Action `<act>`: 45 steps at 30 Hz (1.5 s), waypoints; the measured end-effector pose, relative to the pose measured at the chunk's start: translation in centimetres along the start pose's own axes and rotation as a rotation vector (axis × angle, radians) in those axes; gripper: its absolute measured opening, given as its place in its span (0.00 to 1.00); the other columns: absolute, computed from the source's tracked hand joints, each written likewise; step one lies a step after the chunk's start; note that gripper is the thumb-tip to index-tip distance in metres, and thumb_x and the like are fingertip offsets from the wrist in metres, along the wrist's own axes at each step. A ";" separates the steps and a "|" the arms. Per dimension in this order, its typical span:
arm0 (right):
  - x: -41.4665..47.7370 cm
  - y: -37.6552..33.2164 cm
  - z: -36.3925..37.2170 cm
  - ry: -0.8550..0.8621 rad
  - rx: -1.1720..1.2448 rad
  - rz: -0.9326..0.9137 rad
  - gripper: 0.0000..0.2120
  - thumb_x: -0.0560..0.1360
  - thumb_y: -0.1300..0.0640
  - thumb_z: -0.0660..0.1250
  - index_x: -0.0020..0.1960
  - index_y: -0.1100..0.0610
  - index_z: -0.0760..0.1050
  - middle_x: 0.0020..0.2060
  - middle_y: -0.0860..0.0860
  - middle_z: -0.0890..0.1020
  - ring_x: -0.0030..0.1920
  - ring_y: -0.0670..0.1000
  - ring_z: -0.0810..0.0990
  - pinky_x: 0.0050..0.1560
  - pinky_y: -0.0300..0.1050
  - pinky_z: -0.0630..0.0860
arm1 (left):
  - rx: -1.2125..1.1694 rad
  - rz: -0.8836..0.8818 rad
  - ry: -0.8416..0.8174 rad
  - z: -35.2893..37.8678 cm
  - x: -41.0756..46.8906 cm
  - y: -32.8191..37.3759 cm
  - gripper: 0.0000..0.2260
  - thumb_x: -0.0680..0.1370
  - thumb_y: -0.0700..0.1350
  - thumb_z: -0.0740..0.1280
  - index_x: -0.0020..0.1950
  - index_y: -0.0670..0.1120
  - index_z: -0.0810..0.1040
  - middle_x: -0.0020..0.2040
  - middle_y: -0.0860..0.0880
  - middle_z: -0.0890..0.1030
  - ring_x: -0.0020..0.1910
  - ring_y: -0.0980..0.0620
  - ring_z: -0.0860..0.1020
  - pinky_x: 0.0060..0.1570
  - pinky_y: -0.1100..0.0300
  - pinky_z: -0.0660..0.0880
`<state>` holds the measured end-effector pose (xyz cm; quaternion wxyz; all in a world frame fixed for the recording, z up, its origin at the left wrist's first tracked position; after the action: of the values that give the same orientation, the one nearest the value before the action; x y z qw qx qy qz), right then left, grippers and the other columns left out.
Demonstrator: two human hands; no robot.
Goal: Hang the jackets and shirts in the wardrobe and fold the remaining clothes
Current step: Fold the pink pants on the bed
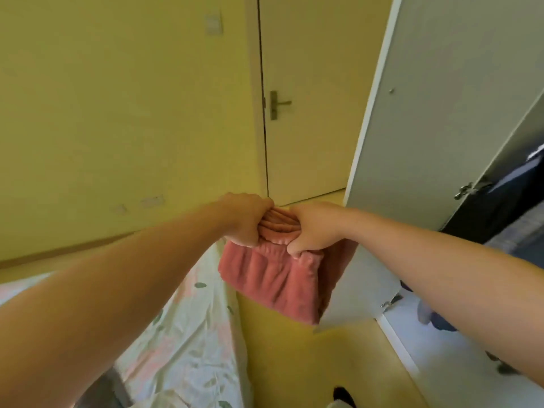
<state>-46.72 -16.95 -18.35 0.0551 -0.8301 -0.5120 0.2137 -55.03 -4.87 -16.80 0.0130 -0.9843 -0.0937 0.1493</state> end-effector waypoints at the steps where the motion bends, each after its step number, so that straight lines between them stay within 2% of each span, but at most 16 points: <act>1: -1.3 0.4 -1.9 0.022 -0.008 0.013 0.22 0.55 0.37 0.70 0.43 0.47 0.71 0.37 0.44 0.80 0.37 0.48 0.79 0.32 0.44 0.71 | -0.013 0.017 0.028 -2.1 -0.2 1.0 0.19 0.70 0.52 0.72 0.58 0.54 0.71 0.49 0.54 0.78 0.47 0.49 0.78 0.48 0.54 0.77; 5: -7.0 2.3 -9.2 0.106 -0.013 0.078 0.27 0.53 0.34 0.72 0.45 0.47 0.74 0.40 0.45 0.81 0.40 0.48 0.80 0.37 0.46 0.79 | -0.095 0.110 0.156 -10.0 -0.5 5.2 0.22 0.67 0.45 0.68 0.61 0.53 0.74 0.49 0.53 0.80 0.48 0.49 0.79 0.49 0.51 0.80; 8: -11.9 4.6 -14.2 0.229 0.044 0.167 0.24 0.53 0.35 0.74 0.42 0.49 0.77 0.36 0.43 0.83 0.37 0.47 0.82 0.33 0.44 0.77 | -0.172 0.185 0.293 -15.6 -0.2 8.6 0.28 0.66 0.43 0.66 0.66 0.55 0.74 0.53 0.55 0.80 0.51 0.50 0.79 0.51 0.52 0.80; 13: -21.5 9.5 -22.3 0.496 0.200 0.330 0.23 0.52 0.36 0.74 0.40 0.50 0.81 0.33 0.42 0.84 0.34 0.44 0.82 0.30 0.39 0.74 | -0.243 0.347 0.764 -26.0 -0.3 15.7 0.37 0.61 0.47 0.60 0.72 0.53 0.70 0.68 0.51 0.75 0.64 0.46 0.76 0.64 0.49 0.75; 15: -25.7 11.3 -25.1 0.595 0.299 0.360 0.20 0.54 0.39 0.75 0.43 0.47 0.83 0.35 0.42 0.85 0.35 0.42 0.83 0.31 0.36 0.77 | -0.327 0.410 0.942 -29.7 -0.4 18.8 0.34 0.64 0.46 0.61 0.72 0.51 0.69 0.69 0.49 0.72 0.63 0.44 0.76 0.63 0.49 0.74; 17: -29.6 13.4 -27.5 0.684 0.416 0.399 0.19 0.55 0.43 0.76 0.44 0.50 0.85 0.40 0.47 0.87 0.40 0.48 0.87 0.40 0.43 0.82 | -0.440 0.461 1.100 -32.9 -0.5 22.1 0.28 0.69 0.43 0.63 0.71 0.49 0.69 0.69 0.48 0.70 0.61 0.43 0.76 0.61 0.49 0.74; 22: -38.6 17.8 -32.4 0.928 0.719 0.454 0.12 0.55 0.49 0.76 0.35 0.54 0.83 0.38 0.54 0.84 0.41 0.54 0.83 0.48 0.48 0.79 | -0.546 0.562 1.389 -38.6 -1.3 30.4 0.21 0.71 0.40 0.64 0.65 0.44 0.72 0.65 0.44 0.72 0.61 0.41 0.73 0.59 0.47 0.71; 26: -45.4 21.1 -35.1 1.077 0.883 0.392 0.07 0.67 0.51 0.68 0.32 0.52 0.79 0.33 0.52 0.82 0.34 0.52 0.81 0.38 0.41 0.80 | -0.496 0.668 1.389 -42.3 -0.8 38.4 0.15 0.74 0.45 0.63 0.60 0.44 0.73 0.61 0.44 0.74 0.59 0.41 0.73 0.57 0.47 0.71; 28: -48.9 23.4 -36.0 1.217 0.956 0.390 0.08 0.69 0.52 0.67 0.32 0.52 0.78 0.33 0.51 0.82 0.36 0.53 0.81 0.41 0.43 0.81 | -0.477 0.690 1.345 -43.9 0.2 42.6 0.13 0.78 0.49 0.62 0.59 0.44 0.74 0.60 0.43 0.75 0.61 0.40 0.73 0.58 0.48 0.70; 31: -53.1 27.1 -36.2 1.381 1.114 0.366 0.05 0.66 0.53 0.69 0.40 0.52 0.82 0.42 0.53 0.84 0.46 0.56 0.84 0.54 0.52 0.82 | -0.534 0.715 1.227 -46.1 2.9 48.2 0.15 0.82 0.55 0.59 0.59 0.45 0.75 0.62 0.43 0.77 0.63 0.40 0.74 0.59 0.47 0.70; 35: -56.5 33.2 -34.2 1.495 1.346 0.361 0.17 0.66 0.57 0.71 0.53 0.56 0.86 0.53 0.58 0.86 0.49 0.59 0.87 0.48 0.58 0.83 | -0.533 0.822 1.089 -47.6 7.1 55.4 0.19 0.82 0.57 0.57 0.65 0.48 0.76 0.63 0.45 0.79 0.63 0.40 0.75 0.61 0.46 0.72; 37: -57.2 36.5 -32.0 1.422 1.360 0.473 0.16 0.68 0.55 0.71 0.55 0.56 0.85 0.52 0.59 0.86 0.47 0.59 0.87 0.44 0.57 0.83 | -0.502 0.904 0.914 -46.7 10.0 58.9 0.20 0.83 0.58 0.57 0.69 0.49 0.74 0.66 0.45 0.79 0.65 0.41 0.76 0.65 0.45 0.72; 40: -58.0 41.3 -30.3 1.309 1.088 0.838 0.21 0.74 0.38 0.68 0.62 0.49 0.78 0.58 0.58 0.84 0.52 0.58 0.86 0.49 0.56 0.83 | -0.319 0.930 0.627 -43.7 14.9 63.6 0.22 0.84 0.60 0.55 0.73 0.52 0.71 0.69 0.47 0.77 0.67 0.42 0.74 0.67 0.44 0.71; 42: -59.2 43.8 -31.3 1.331 0.684 1.079 0.37 0.77 0.31 0.59 0.78 0.51 0.60 0.74 0.59 0.70 0.67 0.61 0.76 0.65 0.55 0.75 | -0.104 0.898 0.723 -42.9 16.8 65.5 0.23 0.83 0.64 0.54 0.72 0.54 0.72 0.69 0.48 0.76 0.67 0.42 0.73 0.64 0.43 0.71; 43: -59.4 44.6 -32.0 1.317 0.517 1.131 0.41 0.79 0.32 0.57 0.81 0.54 0.50 0.77 0.59 0.64 0.71 0.62 0.71 0.69 0.55 0.71 | -0.071 0.901 0.768 -43.1 17.4 66.0 0.26 0.81 0.67 0.53 0.73 0.55 0.71 0.70 0.49 0.74 0.67 0.42 0.71 0.64 0.42 0.70; 45: -59.8 46.2 -32.9 1.267 0.368 1.186 0.43 0.80 0.32 0.54 0.82 0.54 0.40 0.77 0.61 0.64 0.68 0.65 0.73 0.68 0.57 0.72 | -0.084 0.958 0.710 -43.5 18.6 66.7 0.37 0.74 0.77 0.51 0.77 0.58 0.66 0.69 0.49 0.71 0.69 0.43 0.66 0.67 0.40 0.68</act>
<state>-17.96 -86.74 14.87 0.3409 -0.8993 0.1717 -0.2136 -12.68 -66.80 15.77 -0.0643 -0.9064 0.3647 -0.2032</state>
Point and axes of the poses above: each hand's wrist, its own x-axis towards the middle knuckle, its own z-axis out of the palm, y = z × x, the point moved 5 cm from there along x, towards the middle knuckle
